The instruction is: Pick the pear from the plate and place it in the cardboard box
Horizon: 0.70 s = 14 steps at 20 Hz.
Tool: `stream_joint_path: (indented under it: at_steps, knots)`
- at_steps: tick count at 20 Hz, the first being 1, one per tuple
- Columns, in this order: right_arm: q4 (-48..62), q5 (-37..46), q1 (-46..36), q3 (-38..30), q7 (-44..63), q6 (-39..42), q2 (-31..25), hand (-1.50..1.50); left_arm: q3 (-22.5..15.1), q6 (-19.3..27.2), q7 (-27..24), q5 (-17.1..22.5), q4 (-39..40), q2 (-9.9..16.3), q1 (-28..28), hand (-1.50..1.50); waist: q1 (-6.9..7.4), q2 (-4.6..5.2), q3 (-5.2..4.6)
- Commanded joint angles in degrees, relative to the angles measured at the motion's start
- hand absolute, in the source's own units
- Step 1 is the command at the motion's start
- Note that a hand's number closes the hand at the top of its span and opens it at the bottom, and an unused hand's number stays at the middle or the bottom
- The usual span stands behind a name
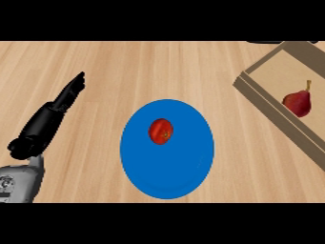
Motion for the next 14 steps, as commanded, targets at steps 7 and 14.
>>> stream_joint_path:
  at_steps: [7, 14]
  knots:
    - [6.04, -25.34, -6.71, -28.15, 4.34, -5.52, 2.4, -1.5, 1.29, -1.21, 1.04, 0.93, -1.02, 1.5, -0.46, 0.0, -0.62, -0.38, 0.04]
    - [13.49, -29.49, -3.06, -33.06, 0.88, -7.51, -7.11, -1.5, 0.23, -0.94, 3.1, 0.71, -1.7, -0.18, -1.54, 0.0, 0.67, 0.47, 0.08]
